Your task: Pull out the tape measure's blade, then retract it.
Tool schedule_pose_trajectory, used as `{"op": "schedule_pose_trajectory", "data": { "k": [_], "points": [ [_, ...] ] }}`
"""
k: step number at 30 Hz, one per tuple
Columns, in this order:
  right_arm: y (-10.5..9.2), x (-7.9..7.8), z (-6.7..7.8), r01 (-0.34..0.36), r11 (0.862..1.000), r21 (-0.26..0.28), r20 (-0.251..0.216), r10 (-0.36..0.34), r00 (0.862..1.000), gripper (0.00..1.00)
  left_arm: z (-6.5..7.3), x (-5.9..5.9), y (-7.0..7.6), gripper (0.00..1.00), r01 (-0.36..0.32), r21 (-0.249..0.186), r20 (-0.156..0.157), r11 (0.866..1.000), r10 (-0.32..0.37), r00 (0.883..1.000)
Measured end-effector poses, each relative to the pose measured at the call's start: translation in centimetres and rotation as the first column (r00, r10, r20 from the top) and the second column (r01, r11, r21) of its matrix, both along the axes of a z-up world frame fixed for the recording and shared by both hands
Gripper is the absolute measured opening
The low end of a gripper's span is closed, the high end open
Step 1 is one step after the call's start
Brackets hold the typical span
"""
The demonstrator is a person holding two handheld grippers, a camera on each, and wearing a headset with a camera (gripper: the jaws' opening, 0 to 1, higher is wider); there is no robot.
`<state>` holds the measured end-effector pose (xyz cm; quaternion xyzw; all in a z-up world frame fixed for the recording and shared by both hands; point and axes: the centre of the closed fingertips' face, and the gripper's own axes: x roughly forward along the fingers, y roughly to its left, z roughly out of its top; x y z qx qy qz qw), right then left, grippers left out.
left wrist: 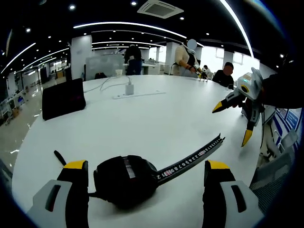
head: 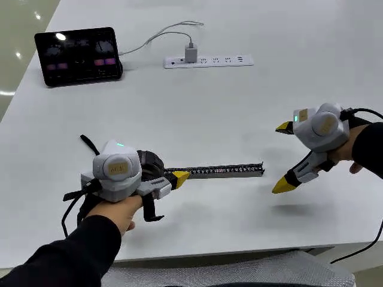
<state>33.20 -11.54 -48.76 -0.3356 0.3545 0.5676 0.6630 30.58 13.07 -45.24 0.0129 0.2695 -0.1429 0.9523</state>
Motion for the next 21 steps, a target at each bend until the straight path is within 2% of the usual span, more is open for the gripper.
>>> {"op": "schedule_pose_trajectory", "data": {
  "k": [2,4,7,8,9,10,13,15,18,21],
  "points": [
    [0.3,-0.1,-0.3,-0.009,1.0,-0.002,-0.007,0.009,1.0,0.99,0.1,0.2,0.1,0.99,-0.018,0.015,0.024,1.0,0.018,1.0],
    [0.6,-0.4,-0.8,-0.021,1.0,-0.014,-0.017,0.021,1.0,0.99,0.2,0.5,0.2,0.99,-0.04,0.007,0.043,0.999,0.04,0.998],
    [1.0,-0.5,-1.2,-0.038,0.999,-0.023,-0.025,0.038,0.999,0.99,-0.1,0.7,0.1,0.99,-0.06,-0.021,0.048,0.998,0.061,0.997],
    [1.0,-0.5,-1.3,-0.039,0.999,-0.024,-0.027,0.038,0.999,0.99,-0.3,0.8,0.2,0.99,-0.068,-0.018,0.053,0.998,0.069,0.996],
    [1.1,-0.5,-1.4,-0.041,0.999,-0.024,-0.031,0.04,0.999,0.99,-0.3,1.0,0.8,0.99,-0.091,0.027,0.083,0.996,0.088,0.993],
    [1.2,-0.4,-1.5,-0.041,0.999,-0.025,-0.035,0.04,0.999,0.99,-0.5,1.1,0.8,0.99,-0.091,0.04,0.09,0.995,0.087,0.992],
    [1.2,-0.4,-1.8,-0.051,0.998,-0.033,-0.04,0.05,0.998,0.98,-0.9,1.3,0.7,0.99,-0.107,0.041,0.097,0.993,0.103,0.99],
    [1.2,-0.3,-1.9,-0.058,0.998,-0.037,-0.041,0.056,0.998,0.89,-1.0,1.6,0.8,0.99,-0.123,0.033,0.103,0.992,0.119,0.987],
    [1.1,-0.3,-2.2,-0.047,0.998,-0.044,-0.058,0.044,0.997,0.9,-1.0,1.8,0.8,0.99,-0.138,0.01,0.107,0.99,0.136,0.985],
    [0.9,-0.6,-2.4,-0.06,0.997,-0.051,-0.068,0.057,0.996,0.82,-1.1,2.2,0.9,0.99,-0.145,-0.006,0.111,0.989,0.145,0.983]
  ]
}}
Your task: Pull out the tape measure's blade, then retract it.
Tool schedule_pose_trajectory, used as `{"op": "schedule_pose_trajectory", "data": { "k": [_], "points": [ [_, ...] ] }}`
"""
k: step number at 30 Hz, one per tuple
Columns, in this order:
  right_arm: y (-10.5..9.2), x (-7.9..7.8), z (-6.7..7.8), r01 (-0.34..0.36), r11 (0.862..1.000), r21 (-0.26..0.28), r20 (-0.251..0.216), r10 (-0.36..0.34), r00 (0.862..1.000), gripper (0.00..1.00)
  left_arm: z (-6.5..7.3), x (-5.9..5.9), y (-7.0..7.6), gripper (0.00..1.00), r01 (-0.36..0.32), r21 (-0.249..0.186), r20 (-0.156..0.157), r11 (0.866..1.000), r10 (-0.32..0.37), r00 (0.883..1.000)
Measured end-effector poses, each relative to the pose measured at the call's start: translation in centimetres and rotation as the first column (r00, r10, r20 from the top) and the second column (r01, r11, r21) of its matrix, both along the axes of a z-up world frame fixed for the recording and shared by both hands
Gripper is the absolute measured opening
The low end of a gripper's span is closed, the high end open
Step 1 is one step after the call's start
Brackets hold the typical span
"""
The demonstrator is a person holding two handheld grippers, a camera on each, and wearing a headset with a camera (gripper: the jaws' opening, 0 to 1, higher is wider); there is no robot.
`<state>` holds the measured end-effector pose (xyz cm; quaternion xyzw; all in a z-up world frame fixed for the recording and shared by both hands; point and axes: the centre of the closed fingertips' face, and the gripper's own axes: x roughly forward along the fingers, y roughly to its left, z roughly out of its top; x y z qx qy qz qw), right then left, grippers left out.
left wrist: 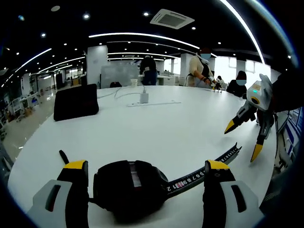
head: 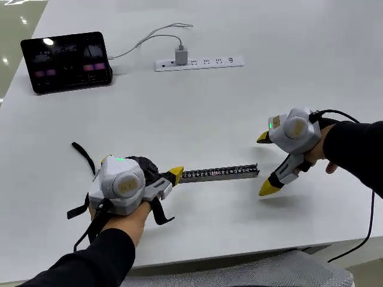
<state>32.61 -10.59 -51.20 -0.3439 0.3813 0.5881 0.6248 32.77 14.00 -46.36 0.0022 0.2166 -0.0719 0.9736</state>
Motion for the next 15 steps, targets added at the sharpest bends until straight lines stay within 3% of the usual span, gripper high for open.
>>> {"op": "schedule_pose_trajectory", "data": {
  "k": [8,15],
  "points": [
    [0.58,-0.36,-0.28,-0.037,0.999,0.006,-0.01,0.037,0.999,0.51,-0.55,-0.04,0.73,0.99,-0.005,-0.01,-0.013,1.0,0.005,1.0],
    [0.92,-0.15,-0.41,-0.053,0.999,-0.002,0.012,0.053,0.999,0.37,-0.46,-0.07,1.01,0.99,-0.012,-0.02,-0.008,1.0,0.012,1.0]
  ]
}}
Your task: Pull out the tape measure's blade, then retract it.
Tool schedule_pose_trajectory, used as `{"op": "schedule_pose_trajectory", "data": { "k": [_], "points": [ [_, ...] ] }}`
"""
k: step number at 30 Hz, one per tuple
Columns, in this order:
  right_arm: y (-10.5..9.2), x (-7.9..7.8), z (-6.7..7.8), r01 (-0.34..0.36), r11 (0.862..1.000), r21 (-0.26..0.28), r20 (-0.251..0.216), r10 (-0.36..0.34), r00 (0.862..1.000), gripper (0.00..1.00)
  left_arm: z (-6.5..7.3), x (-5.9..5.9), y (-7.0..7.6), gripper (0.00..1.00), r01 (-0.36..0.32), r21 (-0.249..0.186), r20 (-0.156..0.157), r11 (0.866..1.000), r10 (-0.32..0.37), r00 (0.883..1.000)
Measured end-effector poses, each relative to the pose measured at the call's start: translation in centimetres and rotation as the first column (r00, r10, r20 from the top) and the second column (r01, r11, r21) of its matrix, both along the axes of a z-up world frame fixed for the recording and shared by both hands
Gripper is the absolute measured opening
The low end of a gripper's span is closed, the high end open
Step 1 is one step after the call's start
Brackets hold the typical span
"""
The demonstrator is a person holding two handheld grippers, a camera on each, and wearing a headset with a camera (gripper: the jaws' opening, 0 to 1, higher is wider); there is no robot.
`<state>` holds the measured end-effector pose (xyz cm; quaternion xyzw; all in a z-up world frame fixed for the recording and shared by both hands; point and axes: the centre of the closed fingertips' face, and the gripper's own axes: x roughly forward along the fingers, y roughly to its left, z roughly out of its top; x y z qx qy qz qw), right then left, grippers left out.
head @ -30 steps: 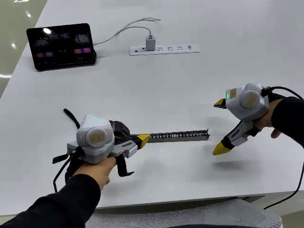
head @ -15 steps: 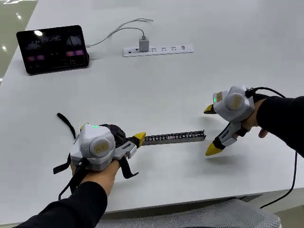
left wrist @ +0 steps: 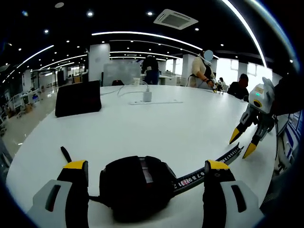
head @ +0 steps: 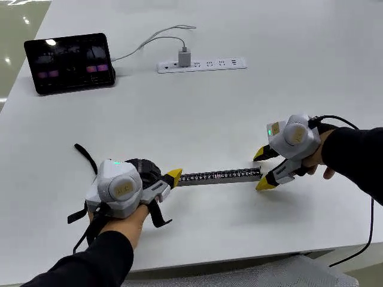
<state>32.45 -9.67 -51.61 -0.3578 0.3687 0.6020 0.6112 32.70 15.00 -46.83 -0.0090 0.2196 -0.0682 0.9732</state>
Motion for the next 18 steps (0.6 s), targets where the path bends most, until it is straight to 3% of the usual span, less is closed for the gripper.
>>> {"op": "schedule_pose_trajectory", "data": {
  "k": [9,18],
  "points": [
    [-0.24,-0.21,-0.1,-0.053,0.998,-0.024,0.009,0.053,0.999,0.22,-0.19,0.02,0.41,0.99,-0.013,-0.001,-0.003,1.0,0.013,1.0],
    [-0.34,-0.32,-0.1,-0.078,0.997,-0.028,0.01,0.078,0.997,0.14,-0.32,0.01,0.57,0.99,-0.017,-0.003,-0.002,1.0,0.017,1.0]
  ]
}}
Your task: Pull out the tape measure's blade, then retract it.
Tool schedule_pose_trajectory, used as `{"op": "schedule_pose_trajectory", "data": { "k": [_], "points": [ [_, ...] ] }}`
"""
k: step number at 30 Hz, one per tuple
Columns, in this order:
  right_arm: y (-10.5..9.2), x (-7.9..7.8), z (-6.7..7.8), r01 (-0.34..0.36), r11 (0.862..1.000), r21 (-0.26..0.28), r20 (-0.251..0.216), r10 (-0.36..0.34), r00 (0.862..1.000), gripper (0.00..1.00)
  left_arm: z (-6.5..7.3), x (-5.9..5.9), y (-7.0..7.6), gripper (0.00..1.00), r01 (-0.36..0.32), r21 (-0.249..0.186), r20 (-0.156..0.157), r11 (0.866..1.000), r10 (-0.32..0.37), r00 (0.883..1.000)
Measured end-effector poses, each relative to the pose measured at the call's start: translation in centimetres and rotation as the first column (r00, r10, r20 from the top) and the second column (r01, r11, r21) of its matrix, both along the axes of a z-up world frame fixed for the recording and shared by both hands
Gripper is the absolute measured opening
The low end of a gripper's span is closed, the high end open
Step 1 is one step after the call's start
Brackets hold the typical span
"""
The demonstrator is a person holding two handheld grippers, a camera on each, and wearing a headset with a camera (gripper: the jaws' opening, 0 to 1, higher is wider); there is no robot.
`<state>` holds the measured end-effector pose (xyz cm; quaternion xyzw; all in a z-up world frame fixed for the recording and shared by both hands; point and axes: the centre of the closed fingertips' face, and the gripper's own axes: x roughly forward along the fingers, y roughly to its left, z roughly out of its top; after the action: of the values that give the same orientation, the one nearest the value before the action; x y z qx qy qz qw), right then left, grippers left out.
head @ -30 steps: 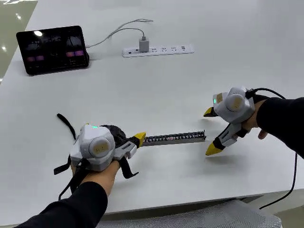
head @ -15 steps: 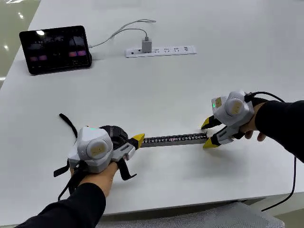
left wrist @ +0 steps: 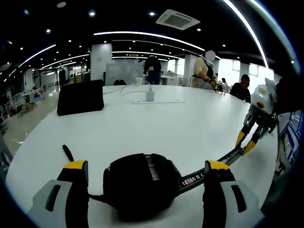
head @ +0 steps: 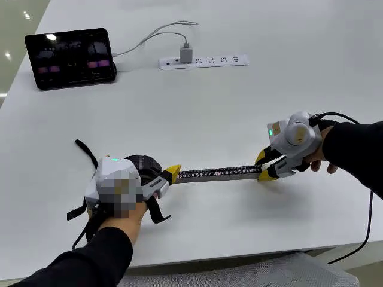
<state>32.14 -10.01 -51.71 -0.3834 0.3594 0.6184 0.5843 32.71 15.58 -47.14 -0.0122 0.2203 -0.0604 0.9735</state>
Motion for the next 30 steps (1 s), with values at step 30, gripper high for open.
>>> {"op": "schedule_pose_trajectory", "data": {
  "k": [30],
  "points": [
    [-0.2,0.3,-0.5,0.003,0.998,-0.068,-0.02,-0.004,1.0,0.11,-1.7,-0.6,0.9,0.66,-0.045,0.01,-0.1,0.999,0.046,0.994]
  ]
}}
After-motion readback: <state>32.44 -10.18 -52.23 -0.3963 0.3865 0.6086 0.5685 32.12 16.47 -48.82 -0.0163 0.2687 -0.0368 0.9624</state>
